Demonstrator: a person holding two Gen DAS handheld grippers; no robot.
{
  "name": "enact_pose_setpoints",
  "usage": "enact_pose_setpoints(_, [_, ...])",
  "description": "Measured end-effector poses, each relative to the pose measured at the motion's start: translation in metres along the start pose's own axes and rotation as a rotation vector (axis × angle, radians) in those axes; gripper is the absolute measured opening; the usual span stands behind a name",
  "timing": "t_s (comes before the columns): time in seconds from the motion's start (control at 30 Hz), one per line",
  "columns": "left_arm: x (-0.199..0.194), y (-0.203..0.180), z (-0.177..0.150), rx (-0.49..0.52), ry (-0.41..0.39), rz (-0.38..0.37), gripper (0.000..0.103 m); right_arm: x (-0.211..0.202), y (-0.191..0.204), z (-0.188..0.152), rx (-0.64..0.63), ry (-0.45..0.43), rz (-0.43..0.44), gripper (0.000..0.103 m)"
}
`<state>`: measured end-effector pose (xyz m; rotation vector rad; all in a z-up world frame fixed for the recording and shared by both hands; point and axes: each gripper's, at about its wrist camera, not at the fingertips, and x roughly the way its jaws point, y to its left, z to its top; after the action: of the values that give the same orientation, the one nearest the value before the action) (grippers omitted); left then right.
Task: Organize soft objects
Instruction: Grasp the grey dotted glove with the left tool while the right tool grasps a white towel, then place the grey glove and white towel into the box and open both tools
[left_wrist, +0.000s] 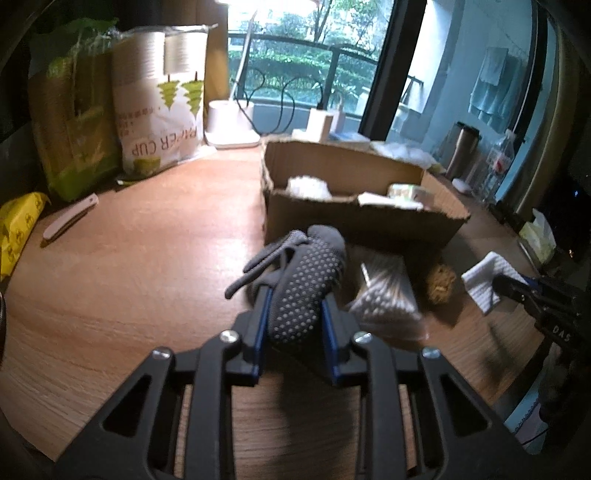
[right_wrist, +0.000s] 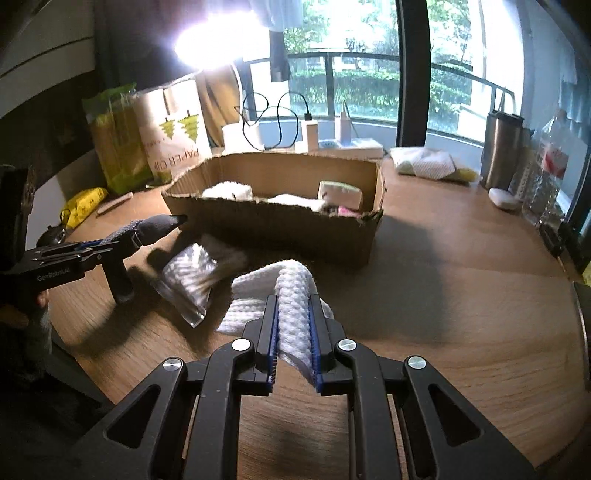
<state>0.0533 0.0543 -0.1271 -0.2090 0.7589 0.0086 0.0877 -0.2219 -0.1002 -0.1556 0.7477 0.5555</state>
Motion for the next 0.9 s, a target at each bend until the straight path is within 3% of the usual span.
enact_pose_setpoints(0.9, [-0.025,-0.014,0.049,-0.009,-0.122,0.003,0.026,-0.010,-0.009,0.040,-0.021,-0.100,0.046,0.016])
